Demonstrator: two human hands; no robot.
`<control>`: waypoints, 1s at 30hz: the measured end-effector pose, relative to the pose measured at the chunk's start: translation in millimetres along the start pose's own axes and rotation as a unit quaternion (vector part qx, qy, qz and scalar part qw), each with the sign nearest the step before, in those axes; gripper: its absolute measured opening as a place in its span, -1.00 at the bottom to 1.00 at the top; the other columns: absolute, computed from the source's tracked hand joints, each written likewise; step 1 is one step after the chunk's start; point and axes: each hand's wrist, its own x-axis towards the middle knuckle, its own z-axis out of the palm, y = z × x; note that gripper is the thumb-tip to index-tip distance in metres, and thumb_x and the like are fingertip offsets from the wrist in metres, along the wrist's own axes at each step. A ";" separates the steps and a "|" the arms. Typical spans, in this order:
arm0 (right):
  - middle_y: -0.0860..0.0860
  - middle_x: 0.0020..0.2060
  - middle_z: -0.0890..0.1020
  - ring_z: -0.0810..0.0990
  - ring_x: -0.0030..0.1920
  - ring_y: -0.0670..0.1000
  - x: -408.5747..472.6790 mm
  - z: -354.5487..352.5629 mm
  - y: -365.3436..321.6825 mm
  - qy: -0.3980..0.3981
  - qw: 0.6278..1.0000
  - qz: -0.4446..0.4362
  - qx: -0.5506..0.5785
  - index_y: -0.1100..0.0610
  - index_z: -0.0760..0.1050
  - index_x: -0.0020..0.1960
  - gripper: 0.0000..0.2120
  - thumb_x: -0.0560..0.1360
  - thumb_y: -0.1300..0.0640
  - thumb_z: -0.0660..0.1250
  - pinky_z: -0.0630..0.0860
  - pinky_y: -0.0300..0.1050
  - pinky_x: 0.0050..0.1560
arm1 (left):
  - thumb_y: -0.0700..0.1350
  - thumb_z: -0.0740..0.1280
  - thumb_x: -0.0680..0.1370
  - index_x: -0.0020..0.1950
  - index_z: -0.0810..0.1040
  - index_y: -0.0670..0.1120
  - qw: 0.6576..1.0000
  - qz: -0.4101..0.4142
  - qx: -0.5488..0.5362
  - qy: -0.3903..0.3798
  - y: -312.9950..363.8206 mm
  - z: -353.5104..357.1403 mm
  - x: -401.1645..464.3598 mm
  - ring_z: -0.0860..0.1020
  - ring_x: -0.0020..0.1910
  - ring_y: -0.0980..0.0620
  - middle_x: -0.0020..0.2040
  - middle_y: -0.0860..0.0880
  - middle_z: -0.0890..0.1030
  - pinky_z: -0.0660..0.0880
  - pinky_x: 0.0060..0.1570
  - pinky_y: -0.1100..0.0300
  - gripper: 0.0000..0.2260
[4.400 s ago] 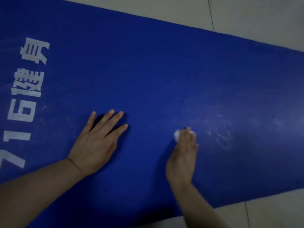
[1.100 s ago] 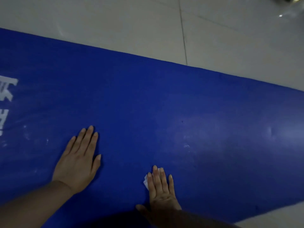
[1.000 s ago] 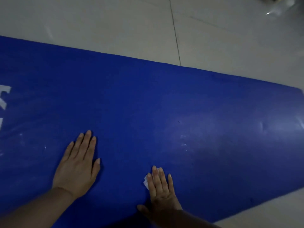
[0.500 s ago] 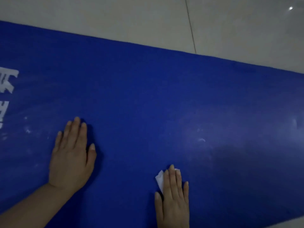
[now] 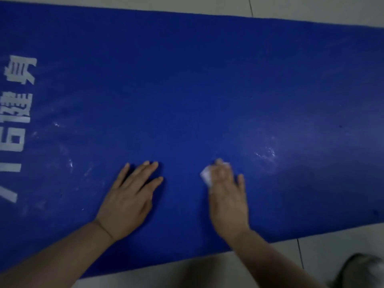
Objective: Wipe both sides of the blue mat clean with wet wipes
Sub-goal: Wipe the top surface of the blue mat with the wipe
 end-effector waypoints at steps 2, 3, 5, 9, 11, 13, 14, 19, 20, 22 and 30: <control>0.08 0.52 0.15 0.03 0.51 0.02 12.6 -7.9 31.5 0.007 0.990 0.135 0.033 0.14 0.11 0.53 -0.51 0.60 0.15 -0.01 -0.03 0.13 0.48 | -0.14 0.11 0.54 0.25 0.55 -0.16 0.999 -0.029 -0.014 0.005 -1.6 -0.1 -0.8 0.36 0.39 -0.13 0.41 -0.18 0.41 0.20 0.39 -0.21 -0.64; 0.06 0.54 0.09 -0.04 0.51 0.00 17.9 -8.6 38.0 0.010 0.982 0.182 0.048 0.14 0.06 0.54 -0.51 0.62 0.10 -0.05 -0.08 0.12 0.50 | -0.14 0.11 0.54 0.24 0.56 -0.17 0.999 -0.036 -0.018 0.007 -1.5 -0.4 -1.2 0.36 0.39 -0.13 0.41 -0.18 0.42 0.20 0.39 -0.22 -0.64; 0.08 0.54 0.10 -0.01 0.53 0.06 20.2 -7.0 24.3 0.027 0.982 0.181 0.048 0.16 0.08 0.54 -0.50 0.63 0.03 -0.10 -0.04 0.13 0.50 | -0.14 0.11 0.53 0.24 0.55 -0.17 0.999 -0.036 -0.023 0.010 0.0 -1.1 -0.5 0.36 0.39 -0.13 0.40 -0.17 0.42 0.20 0.39 -0.22 -0.64; 0.03 0.48 0.26 0.17 0.49 0.05 -11.8 2.8 -45.1 -0.022 0.998 -0.050 0.020 0.08 0.22 0.47 -0.46 0.54 -0.10 0.00 0.14 0.15 0.46 | -0.13 0.11 0.52 0.23 0.55 -0.16 0.999 -0.031 -0.028 0.013 -0.4 -3.0 0.1 0.36 0.39 -0.12 0.40 -0.16 0.42 0.20 0.38 -0.22 -0.64; -0.03 0.48 0.26 0.15 0.48 -0.01 -22.5 4.2 -47.8 -0.037 0.994 -0.107 0.002 0.06 0.19 0.48 -0.43 0.53 -0.15 0.01 0.08 0.12 0.43 | -0.14 0.11 0.52 0.24 0.54 -0.15 0.999 -0.028 -0.031 0.017 -0.9 -3.1 -0.2 0.35 0.40 -0.12 0.41 -0.16 0.41 0.20 0.39 -0.21 -0.64; -0.06 0.49 0.21 0.13 0.49 -0.03 -21.0 2.5 -21.2 -0.036 0.997 -0.067 -0.017 0.04 0.16 0.49 -0.42 0.53 -0.15 0.00 0.05 0.14 0.47 | -0.14 0.11 0.53 0.24 0.52 -0.15 0.999 -0.026 -0.037 0.023 -0.9 -2.6 -0.1 0.35 0.39 -0.13 0.41 -0.16 0.41 0.20 0.39 -0.21 -0.65; -0.05 0.50 0.15 0.10 0.50 -0.01 -20.3 1.2 -2.2 -0.034 0.999 -0.020 -0.025 0.04 0.10 0.51 -0.42 0.53 -0.15 -0.04 0.02 0.15 0.48 | -0.15 0.11 0.53 0.24 0.51 -0.14 0.999 -0.027 -0.039 0.025 -1.0 -2.3 0.1 0.36 0.39 -0.13 0.41 -0.16 0.41 0.20 0.39 -0.22 -0.66; 0.00 0.54 -0.07 -0.09 0.54 0.02 -21.8 -3.8 54.0 -0.016 0.982 0.189 0.020 0.10 -0.18 0.53 -0.37 0.56 -0.20 -0.24 -0.14 0.10 0.52 | -0.15 0.11 0.52 0.25 0.51 -0.14 0.998 -0.028 -0.039 0.028 -0.6 -0.2 -1.0 0.35 0.40 -0.13 0.40 -0.17 0.42 0.20 0.40 -0.22 -0.66; 0.03 0.53 -0.01 -0.01 0.53 0.07 -25.9 -1.8 41.3 -0.008 0.985 0.171 0.020 0.14 -0.10 0.54 -0.37 0.57 -0.17 -0.16 -0.09 0.10 0.51 | -0.15 0.11 0.52 0.24 0.52 -0.14 0.999 -0.029 -0.038 0.027 -0.6 -0.7 -0.7 0.35 0.40 -0.12 0.40 -0.17 0.42 0.20 0.40 -0.21 -0.65; 0.06 0.51 0.11 0.09 0.51 0.11 -37.5 4.0 3.9 -0.007 0.997 0.074 0.028 0.14 0.05 0.52 -0.38 0.55 -0.13 -0.02 -0.01 0.08 0.46 | -0.14 0.11 0.52 0.23 0.53 -0.15 0.999 -0.030 -0.035 0.024 -0.6 -1.8 0.0 0.36 0.39 -0.12 0.40 -0.17 0.42 0.18 0.41 -0.18 -0.65; 0.02 0.52 0.12 0.03 0.51 0.00 -46.1 6.8 32.5 -0.025 0.999 0.019 -0.009 0.06 0.06 0.53 -0.43 0.61 -0.17 -0.20 -0.10 0.03 0.47 | -0.14 0.11 0.52 0.24 0.54 -0.14 0.999 -0.030 -0.040 0.020 -0.5 -2.2 -0.2 0.35 0.40 -0.11 0.40 -0.16 0.42 0.15 0.44 -0.14 -0.64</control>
